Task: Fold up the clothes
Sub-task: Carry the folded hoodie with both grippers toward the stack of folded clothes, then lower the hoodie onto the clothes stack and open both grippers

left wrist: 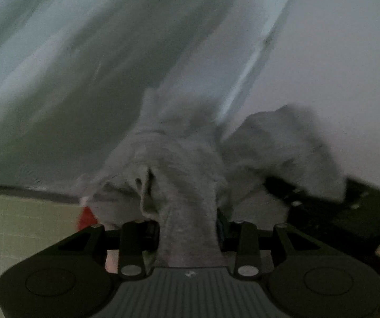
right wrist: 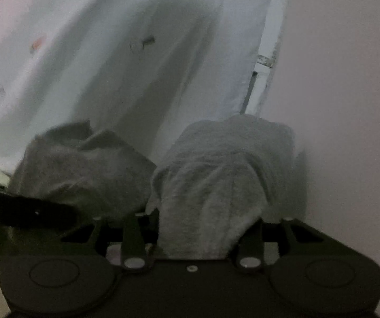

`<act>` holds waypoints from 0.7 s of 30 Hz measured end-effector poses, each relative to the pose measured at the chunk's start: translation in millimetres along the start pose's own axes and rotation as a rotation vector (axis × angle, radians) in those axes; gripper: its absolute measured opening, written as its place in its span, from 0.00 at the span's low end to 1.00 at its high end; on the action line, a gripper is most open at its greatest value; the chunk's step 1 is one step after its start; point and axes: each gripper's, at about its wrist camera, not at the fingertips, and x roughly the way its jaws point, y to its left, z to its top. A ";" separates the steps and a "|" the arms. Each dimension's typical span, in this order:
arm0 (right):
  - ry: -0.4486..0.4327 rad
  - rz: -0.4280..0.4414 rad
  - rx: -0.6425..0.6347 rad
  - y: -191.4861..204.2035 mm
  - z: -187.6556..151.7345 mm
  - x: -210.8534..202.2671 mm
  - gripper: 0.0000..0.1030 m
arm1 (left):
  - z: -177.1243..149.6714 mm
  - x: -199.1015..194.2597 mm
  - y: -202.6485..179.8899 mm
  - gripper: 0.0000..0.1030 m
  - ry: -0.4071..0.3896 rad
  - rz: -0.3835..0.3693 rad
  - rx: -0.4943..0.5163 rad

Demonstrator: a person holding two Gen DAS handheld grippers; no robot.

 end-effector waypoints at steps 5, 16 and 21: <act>-0.018 -0.101 -0.098 13.7 -12.2 17.2 0.68 | 0.2 19.5 18.5 0.39 0.025 0.057 -0.059; -0.222 -0.461 -0.301 30.7 -15.2 -2.0 0.95 | 22.4 -9.2 31.6 0.53 -0.134 0.285 -0.007; -0.179 -0.274 -0.190 22.8 -16.8 7.4 0.95 | 21.1 4.2 37.2 0.54 -0.094 0.264 -0.013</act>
